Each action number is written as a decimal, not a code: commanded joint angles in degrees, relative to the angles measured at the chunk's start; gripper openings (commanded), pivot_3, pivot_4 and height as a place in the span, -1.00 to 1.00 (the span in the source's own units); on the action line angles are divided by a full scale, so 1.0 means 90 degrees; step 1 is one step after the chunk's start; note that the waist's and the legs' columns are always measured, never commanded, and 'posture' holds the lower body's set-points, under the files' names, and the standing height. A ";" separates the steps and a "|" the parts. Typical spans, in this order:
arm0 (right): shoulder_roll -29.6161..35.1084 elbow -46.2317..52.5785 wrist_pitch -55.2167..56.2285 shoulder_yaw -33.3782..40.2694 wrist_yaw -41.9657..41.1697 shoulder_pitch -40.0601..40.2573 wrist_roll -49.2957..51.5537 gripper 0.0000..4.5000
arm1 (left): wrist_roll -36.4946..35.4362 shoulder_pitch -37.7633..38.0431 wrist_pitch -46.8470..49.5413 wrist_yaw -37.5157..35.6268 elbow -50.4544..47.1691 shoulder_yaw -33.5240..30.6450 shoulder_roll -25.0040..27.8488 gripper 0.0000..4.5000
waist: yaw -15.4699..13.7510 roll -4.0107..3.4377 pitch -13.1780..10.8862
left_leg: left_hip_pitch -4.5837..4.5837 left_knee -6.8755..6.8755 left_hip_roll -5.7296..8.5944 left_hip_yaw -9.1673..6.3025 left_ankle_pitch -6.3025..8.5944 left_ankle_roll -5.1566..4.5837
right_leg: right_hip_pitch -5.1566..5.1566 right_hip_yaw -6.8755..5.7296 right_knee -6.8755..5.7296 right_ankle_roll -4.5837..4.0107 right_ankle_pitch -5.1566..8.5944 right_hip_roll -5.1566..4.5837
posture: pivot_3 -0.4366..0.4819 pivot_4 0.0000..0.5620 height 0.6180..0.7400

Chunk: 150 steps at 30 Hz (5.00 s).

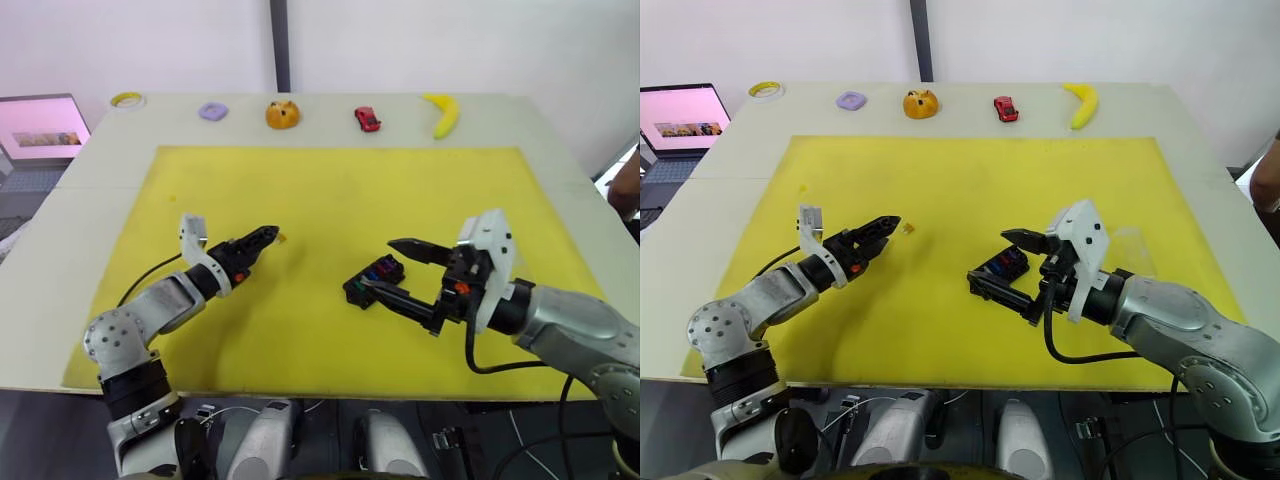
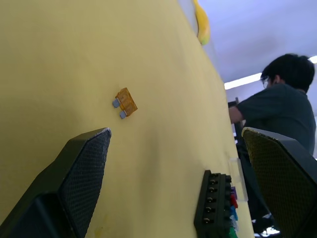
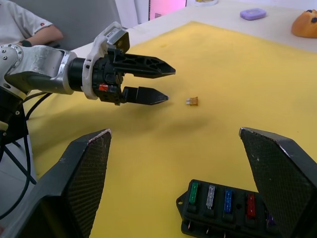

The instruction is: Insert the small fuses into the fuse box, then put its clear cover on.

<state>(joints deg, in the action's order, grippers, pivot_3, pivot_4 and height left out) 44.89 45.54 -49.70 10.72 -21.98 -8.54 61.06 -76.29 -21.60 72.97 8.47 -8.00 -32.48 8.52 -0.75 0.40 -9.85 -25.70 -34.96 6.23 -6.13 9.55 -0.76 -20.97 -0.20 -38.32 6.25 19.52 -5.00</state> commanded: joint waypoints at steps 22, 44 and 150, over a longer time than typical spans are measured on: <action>0.0349 0.0032 0.0107 0.0091 -0.0094 -0.0084 -0.0182 0.95 | -0.0114 -0.0027 -0.1203 -0.0335 0.0814 0.0880 0.0114 1.00 | -0.0012 0.0000 0.0001 | 0.0000 -0.0002 0.0002 0.0000 0.0001 -0.0001 | 0.0000 0.0001 0.0001 -0.0001 0.0000 -0.0002 | -0.05 -0.47 0.92; 0.0224 -0.0040 0.0057 -0.0177 -0.0031 -0.0291 -0.0638 0.95 | 0.0065 -0.0481 -0.1261 0.0427 0.1197 0.1312 -0.0190 1.00 | -0.0182 0.0001 0.0005 | 0.0001 -0.0009 0.0004 0.0000 0.0002 -0.0003 | 0.0005 0.0001 0.0003 -0.0001 0.0000 -0.0003 | -0.05 -0.47 0.92; 0.0647 0.0317 0.0050 0.0417 0.0331 0.0575 0.0108 1.00 | 0.0524 -0.0994 -0.1009 0.0600 0.2254 0.1112 -0.0793 0.15 | -0.0349 0.0003 0.0007 | 0.0003 -0.0009 0.0017 -0.0003 0.0022 0.0002 | 0.0028 -0.0001 0.0039 -0.0005 0.0005 -0.0014 | -0.05 -0.47 0.92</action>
<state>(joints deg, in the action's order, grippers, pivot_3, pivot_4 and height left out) 50.46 47.98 -50.71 12.60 -18.55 -2.70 62.08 -71.85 -31.22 62.12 13.66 10.28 -23.71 2.52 -3.90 0.43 -9.79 -25.68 -35.04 6.39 -6.16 9.75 -0.74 -20.72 -0.22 -37.97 6.20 19.57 -5.13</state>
